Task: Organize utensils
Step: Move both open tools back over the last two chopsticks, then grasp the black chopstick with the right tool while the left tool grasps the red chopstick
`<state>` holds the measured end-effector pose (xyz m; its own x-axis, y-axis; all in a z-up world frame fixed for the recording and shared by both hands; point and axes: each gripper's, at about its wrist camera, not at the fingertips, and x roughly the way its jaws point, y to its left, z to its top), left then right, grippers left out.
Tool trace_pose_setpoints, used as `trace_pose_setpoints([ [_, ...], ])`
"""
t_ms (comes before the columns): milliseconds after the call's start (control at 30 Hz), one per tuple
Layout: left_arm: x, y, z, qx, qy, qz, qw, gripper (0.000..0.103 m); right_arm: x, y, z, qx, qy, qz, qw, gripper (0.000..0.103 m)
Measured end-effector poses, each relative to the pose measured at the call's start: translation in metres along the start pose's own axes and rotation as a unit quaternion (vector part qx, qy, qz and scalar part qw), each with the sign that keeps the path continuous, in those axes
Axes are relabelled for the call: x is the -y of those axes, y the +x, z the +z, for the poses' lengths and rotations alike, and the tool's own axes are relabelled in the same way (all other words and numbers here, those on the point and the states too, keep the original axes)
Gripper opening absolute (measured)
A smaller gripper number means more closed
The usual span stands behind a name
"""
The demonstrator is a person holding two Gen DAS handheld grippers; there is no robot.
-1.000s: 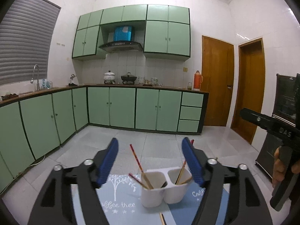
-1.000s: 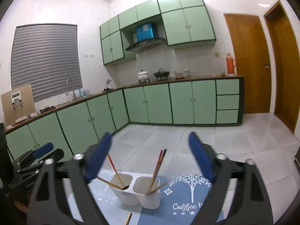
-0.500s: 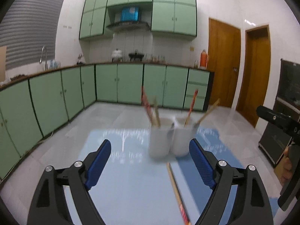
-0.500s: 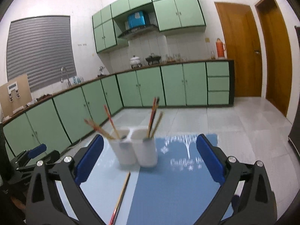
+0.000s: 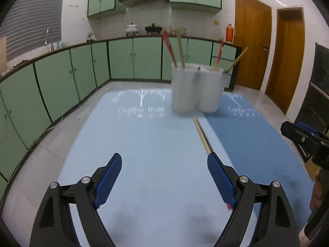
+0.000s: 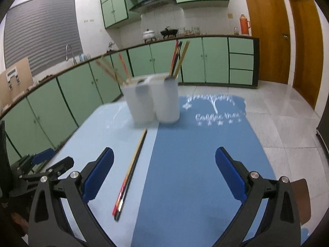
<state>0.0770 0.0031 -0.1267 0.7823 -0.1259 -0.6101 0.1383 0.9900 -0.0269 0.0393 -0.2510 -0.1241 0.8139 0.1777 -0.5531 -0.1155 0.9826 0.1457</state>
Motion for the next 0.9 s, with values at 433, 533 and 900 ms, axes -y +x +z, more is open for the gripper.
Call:
trace_pose_setpoints([
  [433, -0.022, 0.001, -0.032, -0.025, -0.02, 0.032, 0.999, 0.083, -0.038, 0.011, -0.053, -0.066, -0.03, 0.022, 0.997, 0.072],
  [533, -0.028, -0.002, -0.033, -0.024, -0.024, 0.036, 0.9988, 0.083, -0.046, 0.015, -0.063, -0.082, -0.04, 0.029, 0.995, 0.061],
  [900, -0.024, 0.003, -0.039, -0.037, -0.022, 0.025, 0.9988, 0.084, -0.058, 0.021, -0.075, -0.106, -0.069, 0.038, 0.991, 0.037],
])
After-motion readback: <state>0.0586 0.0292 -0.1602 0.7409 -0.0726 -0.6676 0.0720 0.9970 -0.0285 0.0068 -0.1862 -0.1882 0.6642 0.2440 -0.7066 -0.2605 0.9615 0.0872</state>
